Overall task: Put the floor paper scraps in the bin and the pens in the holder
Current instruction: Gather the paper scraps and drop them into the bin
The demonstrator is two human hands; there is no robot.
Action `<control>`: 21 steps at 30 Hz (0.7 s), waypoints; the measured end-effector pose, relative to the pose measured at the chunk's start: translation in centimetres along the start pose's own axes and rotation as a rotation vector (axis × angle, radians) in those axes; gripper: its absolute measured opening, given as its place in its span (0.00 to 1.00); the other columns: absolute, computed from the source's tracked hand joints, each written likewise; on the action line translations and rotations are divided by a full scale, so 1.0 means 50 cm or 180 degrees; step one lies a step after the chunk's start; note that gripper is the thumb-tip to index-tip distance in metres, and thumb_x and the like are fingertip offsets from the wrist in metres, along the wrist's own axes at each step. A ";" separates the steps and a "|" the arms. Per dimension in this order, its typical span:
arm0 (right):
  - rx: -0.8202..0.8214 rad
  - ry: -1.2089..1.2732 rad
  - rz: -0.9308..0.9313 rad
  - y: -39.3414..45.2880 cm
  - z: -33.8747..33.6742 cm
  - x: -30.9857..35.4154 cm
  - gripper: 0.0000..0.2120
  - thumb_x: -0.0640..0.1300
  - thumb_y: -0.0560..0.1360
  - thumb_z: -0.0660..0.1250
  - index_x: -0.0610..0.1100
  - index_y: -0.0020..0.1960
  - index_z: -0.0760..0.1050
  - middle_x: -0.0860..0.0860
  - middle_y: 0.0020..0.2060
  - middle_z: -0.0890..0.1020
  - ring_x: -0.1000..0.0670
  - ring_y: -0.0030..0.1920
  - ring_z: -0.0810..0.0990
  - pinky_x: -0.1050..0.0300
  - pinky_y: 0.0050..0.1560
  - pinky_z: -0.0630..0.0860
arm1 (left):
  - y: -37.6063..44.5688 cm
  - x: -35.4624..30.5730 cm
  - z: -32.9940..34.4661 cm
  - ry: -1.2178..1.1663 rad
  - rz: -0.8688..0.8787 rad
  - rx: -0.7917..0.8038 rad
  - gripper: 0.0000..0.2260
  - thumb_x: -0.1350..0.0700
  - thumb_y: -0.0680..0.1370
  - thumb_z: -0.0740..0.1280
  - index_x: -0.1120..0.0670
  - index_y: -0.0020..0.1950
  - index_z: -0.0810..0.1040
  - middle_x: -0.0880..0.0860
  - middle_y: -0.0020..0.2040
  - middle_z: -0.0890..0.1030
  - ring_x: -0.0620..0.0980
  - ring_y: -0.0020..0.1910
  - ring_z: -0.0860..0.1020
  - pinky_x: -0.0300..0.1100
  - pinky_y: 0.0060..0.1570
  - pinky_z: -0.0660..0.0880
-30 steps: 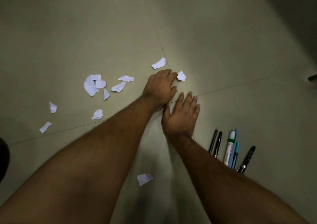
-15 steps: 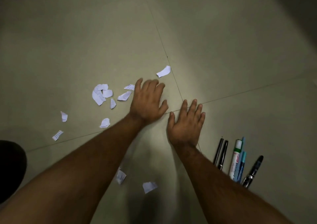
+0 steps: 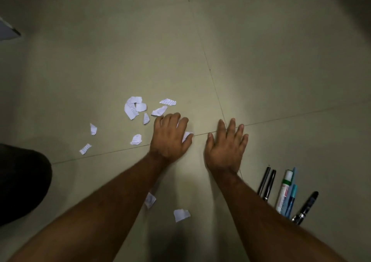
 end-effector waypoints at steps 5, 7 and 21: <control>0.0074 0.0001 -0.0522 -0.005 -0.003 0.006 0.29 0.63 0.80 0.52 0.50 0.76 0.63 0.45 0.77 0.62 0.41 0.78 0.56 0.40 0.76 0.52 | -0.004 -0.016 0.008 -0.0250 0.0224 0.0362 0.22 0.42 0.77 0.61 0.54 0.64 0.76 0.59 0.66 0.76 0.60 0.64 0.73 0.52 0.61 0.70; 0.0133 -0.0036 -0.0474 0.002 -0.001 0.003 0.29 0.63 0.80 0.51 0.52 0.77 0.61 0.45 0.77 0.61 0.41 0.78 0.55 0.40 0.76 0.51 | -0.037 -0.011 -0.003 -0.0239 0.0201 0.0336 0.17 0.46 0.77 0.61 0.55 0.58 0.78 0.58 0.61 0.77 0.59 0.59 0.76 0.51 0.57 0.71; 0.0117 0.0124 -0.0206 -0.015 0.017 0.047 0.25 0.54 0.82 0.50 0.48 0.77 0.61 0.42 0.78 0.60 0.39 0.78 0.54 0.40 0.77 0.50 | -0.030 -0.022 -0.021 -0.0261 0.0640 0.0763 0.22 0.51 0.75 0.55 0.53 0.66 0.77 0.55 0.69 0.75 0.58 0.67 0.73 0.52 0.65 0.68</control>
Point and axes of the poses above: each hand's wrist, its own y-axis towards the middle knuckle, its own z-axis out of the palm, x = y × z, the point moved 2 cm from there along y, towards the middle knuckle
